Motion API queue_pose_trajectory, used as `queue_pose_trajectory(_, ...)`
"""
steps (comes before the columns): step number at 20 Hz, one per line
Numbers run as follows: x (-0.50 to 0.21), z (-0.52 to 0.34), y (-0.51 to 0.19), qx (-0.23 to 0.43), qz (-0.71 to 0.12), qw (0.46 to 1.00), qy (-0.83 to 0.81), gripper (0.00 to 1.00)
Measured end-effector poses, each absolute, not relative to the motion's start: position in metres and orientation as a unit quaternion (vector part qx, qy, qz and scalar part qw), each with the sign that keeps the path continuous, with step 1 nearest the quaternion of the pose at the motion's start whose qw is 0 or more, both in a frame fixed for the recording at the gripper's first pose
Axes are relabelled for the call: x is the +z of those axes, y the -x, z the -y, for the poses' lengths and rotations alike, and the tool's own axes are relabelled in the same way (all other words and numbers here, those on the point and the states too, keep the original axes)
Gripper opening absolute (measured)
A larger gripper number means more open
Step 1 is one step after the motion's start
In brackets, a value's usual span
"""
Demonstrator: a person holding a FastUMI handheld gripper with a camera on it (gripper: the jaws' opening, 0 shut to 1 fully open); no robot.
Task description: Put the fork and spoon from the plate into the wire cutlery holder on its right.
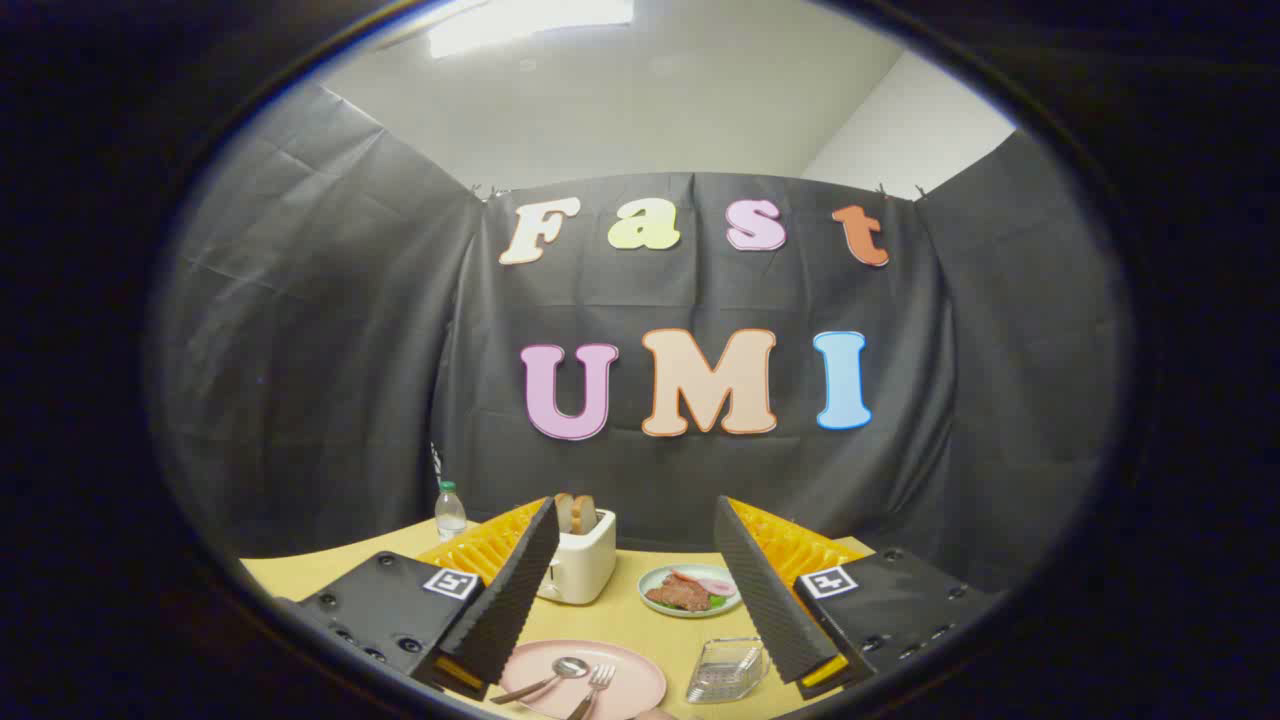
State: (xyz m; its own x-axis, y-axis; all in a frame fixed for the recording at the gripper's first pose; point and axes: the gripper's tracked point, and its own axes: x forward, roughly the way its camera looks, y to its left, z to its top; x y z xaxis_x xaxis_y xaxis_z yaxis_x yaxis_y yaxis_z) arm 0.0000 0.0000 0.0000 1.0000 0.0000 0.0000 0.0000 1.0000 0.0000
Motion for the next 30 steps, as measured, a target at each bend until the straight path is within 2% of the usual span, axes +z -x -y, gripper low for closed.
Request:
queue_pose_trajectory(21, -0.029, -0.014, -0.015, 0.026, -0.033, 0.999, 0.013, 1.00)
queue_pose_trajectory(30, -0.102, -0.021, -0.014, 0.051, -0.125, 0.991, 0.014, 1.00)
